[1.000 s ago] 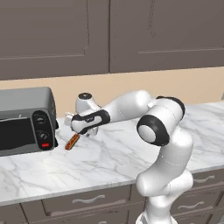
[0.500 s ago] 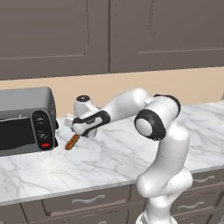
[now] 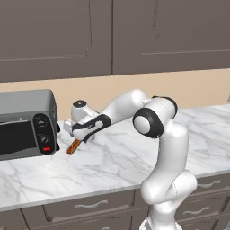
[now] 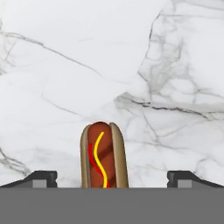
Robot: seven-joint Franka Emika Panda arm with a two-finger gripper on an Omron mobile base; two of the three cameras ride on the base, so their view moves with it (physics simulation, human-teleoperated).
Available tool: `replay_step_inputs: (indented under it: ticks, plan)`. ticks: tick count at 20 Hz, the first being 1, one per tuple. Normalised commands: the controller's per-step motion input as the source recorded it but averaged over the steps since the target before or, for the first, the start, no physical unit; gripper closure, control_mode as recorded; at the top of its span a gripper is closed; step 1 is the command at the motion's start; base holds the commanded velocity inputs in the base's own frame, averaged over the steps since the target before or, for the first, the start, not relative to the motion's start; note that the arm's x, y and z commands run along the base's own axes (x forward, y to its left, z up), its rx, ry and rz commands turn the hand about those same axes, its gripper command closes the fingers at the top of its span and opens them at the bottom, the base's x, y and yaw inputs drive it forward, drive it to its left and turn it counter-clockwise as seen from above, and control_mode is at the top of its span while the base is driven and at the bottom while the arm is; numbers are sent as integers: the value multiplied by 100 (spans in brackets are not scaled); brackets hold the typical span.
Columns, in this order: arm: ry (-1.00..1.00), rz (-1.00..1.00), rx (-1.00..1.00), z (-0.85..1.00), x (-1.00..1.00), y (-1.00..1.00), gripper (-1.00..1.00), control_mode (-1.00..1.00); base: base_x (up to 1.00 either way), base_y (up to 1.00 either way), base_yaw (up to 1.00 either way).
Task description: Store the hot dog in the freezer for long-term storage. Close the freezer door after placing the cooked food.
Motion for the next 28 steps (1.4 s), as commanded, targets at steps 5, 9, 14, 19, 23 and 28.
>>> replay_step_inputs:
  ticks: [5, 9, 14, 19, 23, 28]
  plan:
    - [5, -2, 0, -20, 13, 4, -100, -100, 0, 0, 0]
    - [6, -1, 0, -22, 6, 0, -100, -100, 0, 0, 0]
    - [1, 0, 0, -20, 1, 2, -100, -100, 0, 0, 0]
    - [0, 0, 0, -7, 0, 2, -100, -100, 0, 0, 0]
    - [1, 0, 0, -10, 0, 8, -100, -100, 0, 0, 0]
    - [4, 0, 0, -8, 0, 7, 100, -100, 0, 0, 0]
